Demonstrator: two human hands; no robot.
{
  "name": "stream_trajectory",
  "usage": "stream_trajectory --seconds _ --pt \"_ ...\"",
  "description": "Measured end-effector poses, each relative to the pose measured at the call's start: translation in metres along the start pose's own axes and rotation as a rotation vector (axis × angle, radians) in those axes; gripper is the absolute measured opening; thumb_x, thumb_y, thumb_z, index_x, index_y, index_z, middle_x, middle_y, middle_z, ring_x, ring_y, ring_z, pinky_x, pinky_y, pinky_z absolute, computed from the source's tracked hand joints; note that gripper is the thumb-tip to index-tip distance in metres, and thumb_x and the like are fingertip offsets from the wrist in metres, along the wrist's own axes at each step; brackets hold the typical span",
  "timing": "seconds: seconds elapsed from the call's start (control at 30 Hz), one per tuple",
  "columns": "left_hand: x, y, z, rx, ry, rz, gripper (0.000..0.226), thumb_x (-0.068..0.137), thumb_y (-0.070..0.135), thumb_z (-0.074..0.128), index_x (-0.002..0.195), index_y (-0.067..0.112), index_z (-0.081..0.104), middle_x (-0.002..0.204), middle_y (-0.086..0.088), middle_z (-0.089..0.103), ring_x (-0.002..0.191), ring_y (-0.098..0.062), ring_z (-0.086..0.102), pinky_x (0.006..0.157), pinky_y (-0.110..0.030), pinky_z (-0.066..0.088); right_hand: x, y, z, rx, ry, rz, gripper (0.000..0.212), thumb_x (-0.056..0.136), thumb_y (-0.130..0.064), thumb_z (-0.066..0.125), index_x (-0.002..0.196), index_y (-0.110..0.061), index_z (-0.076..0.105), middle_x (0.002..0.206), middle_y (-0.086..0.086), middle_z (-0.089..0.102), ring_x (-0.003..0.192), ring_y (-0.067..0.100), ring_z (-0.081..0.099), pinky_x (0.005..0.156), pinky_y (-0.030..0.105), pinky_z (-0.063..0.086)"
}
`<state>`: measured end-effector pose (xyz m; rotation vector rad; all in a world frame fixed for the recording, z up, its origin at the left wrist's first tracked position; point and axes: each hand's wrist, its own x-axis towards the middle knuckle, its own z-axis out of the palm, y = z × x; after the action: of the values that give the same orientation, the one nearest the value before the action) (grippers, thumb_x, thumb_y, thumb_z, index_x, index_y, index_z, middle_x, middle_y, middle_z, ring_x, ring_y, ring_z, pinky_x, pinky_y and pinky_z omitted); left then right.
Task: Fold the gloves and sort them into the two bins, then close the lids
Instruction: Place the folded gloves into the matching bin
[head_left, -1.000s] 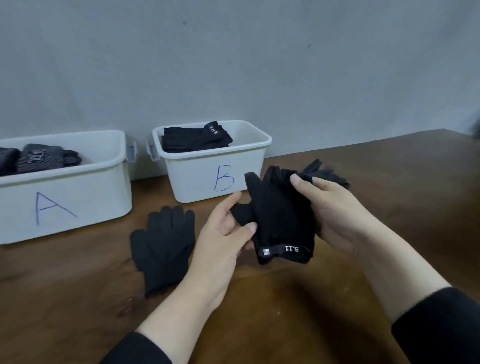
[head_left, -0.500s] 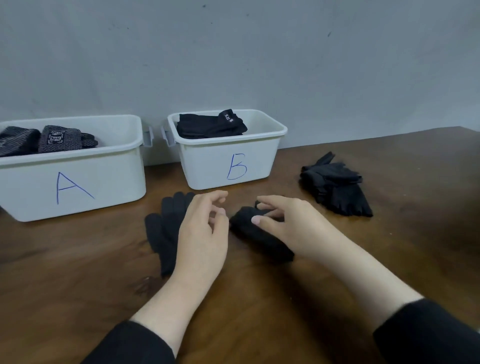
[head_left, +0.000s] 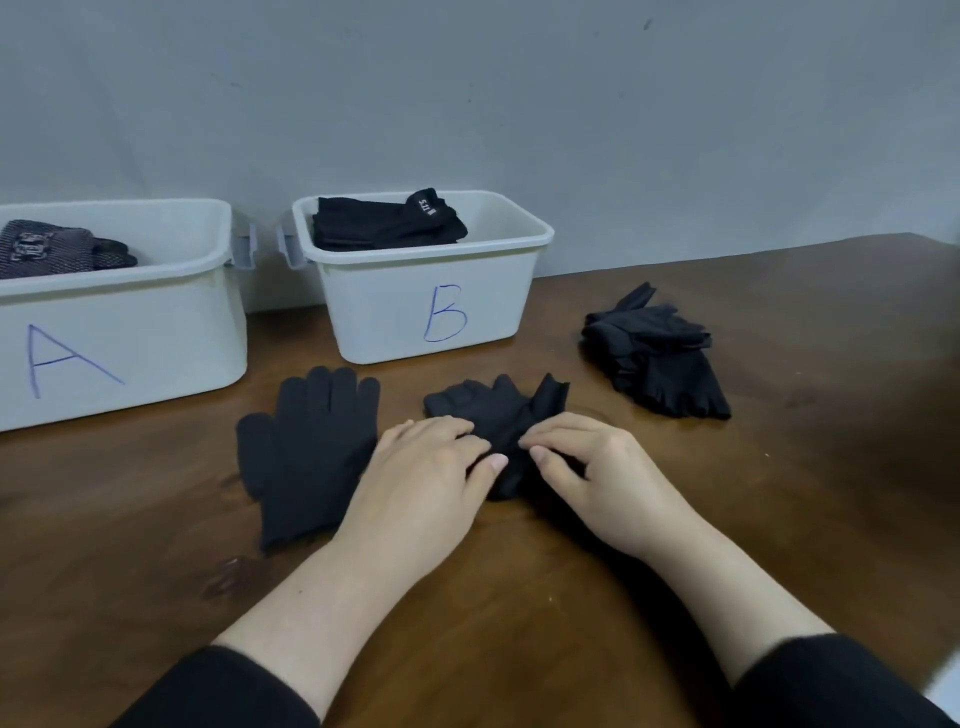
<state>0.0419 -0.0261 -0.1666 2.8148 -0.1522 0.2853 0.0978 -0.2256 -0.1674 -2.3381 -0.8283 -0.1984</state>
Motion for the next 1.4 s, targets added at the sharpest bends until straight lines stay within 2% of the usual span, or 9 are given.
stream_trajectory --seconds 0.17,0.33,0.57,0.7,0.9,1.03,1.13,1.27,1.4 --pt "0.007 0.017 0.006 -0.015 -0.079 0.08 0.046 0.104 0.053 0.031 0.142 0.038 0.052 0.15 0.017 0.043 0.14 -0.005 0.035 0.117 -0.029 0.02 0.012 0.027 -0.013 -0.081 0.318 -0.007 0.017 0.1 -0.02 0.059 0.105 -0.015 0.075 0.106 -0.01 0.067 0.102 0.005 0.06 0.093 0.025 0.05" --pt "0.018 0.019 0.013 0.011 -0.03 0.059 0.043 0.104 0.05 0.036 0.143 0.038 0.049 0.144 0.019 0.047 0.133 -0.004 0.04 0.112 -0.026 0.024 0.028 0.069 -0.029 -0.261 0.47 0.123 0.015 0.096 -0.02 0.066 0.108 -0.015 0.073 0.11 -0.002 0.067 0.106 0.019 0.06 0.098 0.05 0.048" --pt "0.028 0.026 0.017 -0.029 -0.031 0.04 0.049 0.104 0.053 0.03 0.146 0.036 0.047 0.152 0.018 0.043 0.141 -0.003 0.033 0.118 -0.024 0.014 0.072 0.083 -0.031 -0.512 0.292 0.298 0.043 0.1 -0.04 0.058 0.138 -0.02 0.059 0.141 0.001 0.059 0.134 0.024 0.05 0.123 0.047 0.015" --pt "0.026 0.021 0.014 -0.019 -0.029 0.036 0.051 0.103 0.056 0.026 0.148 0.04 0.043 0.154 0.02 0.038 0.143 -0.001 0.028 0.116 -0.024 0.016 0.088 0.09 -0.028 -0.592 0.231 0.448 0.041 0.101 -0.043 0.055 0.137 -0.023 0.058 0.139 0.002 0.058 0.132 0.028 0.047 0.115 0.054 0.021" --pt "0.028 0.019 0.016 0.003 -0.019 0.042 0.051 0.103 0.056 0.025 0.149 0.04 0.042 0.153 0.018 0.038 0.142 -0.003 0.027 0.116 -0.028 0.017 0.088 0.104 -0.029 -0.558 0.388 0.421 0.024 0.102 -0.024 0.051 0.099 -0.022 0.075 0.111 -0.002 0.064 0.107 0.024 0.052 0.103 0.048 0.027" --pt "0.027 0.017 0.016 -0.076 0.034 0.037 0.052 0.102 0.056 0.028 0.149 0.039 0.041 0.151 0.02 0.039 0.141 0.0 0.028 0.116 -0.025 0.015 0.081 0.094 -0.041 -0.424 0.643 0.212 0.019 0.104 -0.019 0.052 0.106 -0.017 0.07 0.112 0.001 0.065 0.105 0.025 0.053 0.091 0.042 0.031" --pt "0.026 0.015 0.013 -0.23 0.119 0.013 0.052 0.1 0.055 0.03 0.149 0.039 0.04 0.148 0.022 0.043 0.137 0.003 0.033 0.116 -0.024 0.021 0.071 0.069 -0.049 -0.255 0.772 0.022 0.019 0.105 -0.016 0.051 0.114 -0.011 0.067 0.11 0.002 0.065 0.1 0.02 0.056 0.085 0.034 0.045" --pt "0.026 0.013 0.009 -0.471 0.276 -0.057 0.055 0.094 0.058 0.04 0.147 0.048 0.032 0.142 0.026 0.045 0.131 0.003 0.042 0.111 -0.03 0.039 0.054 0.028 -0.05 0.059 0.734 -0.002 0.015 0.105 -0.019 0.05 0.111 -0.024 0.062 0.097 -0.019 0.061 0.092 -0.004 0.058 0.081 0.011 0.045" --pt "0.024 0.016 0.0 -0.451 0.282 0.023 0.073 0.088 0.064 0.056 0.147 0.058 0.012 0.148 0.03 0.035 0.133 0.001 0.04 0.11 -0.031 0.038 0.041 0.006 -0.038 0.076 0.627 -0.176 0.017 0.102 -0.018 0.054 0.109 -0.014 0.069 0.096 -0.017 0.064 0.087 0.002 0.064 0.077 0.014 0.049"
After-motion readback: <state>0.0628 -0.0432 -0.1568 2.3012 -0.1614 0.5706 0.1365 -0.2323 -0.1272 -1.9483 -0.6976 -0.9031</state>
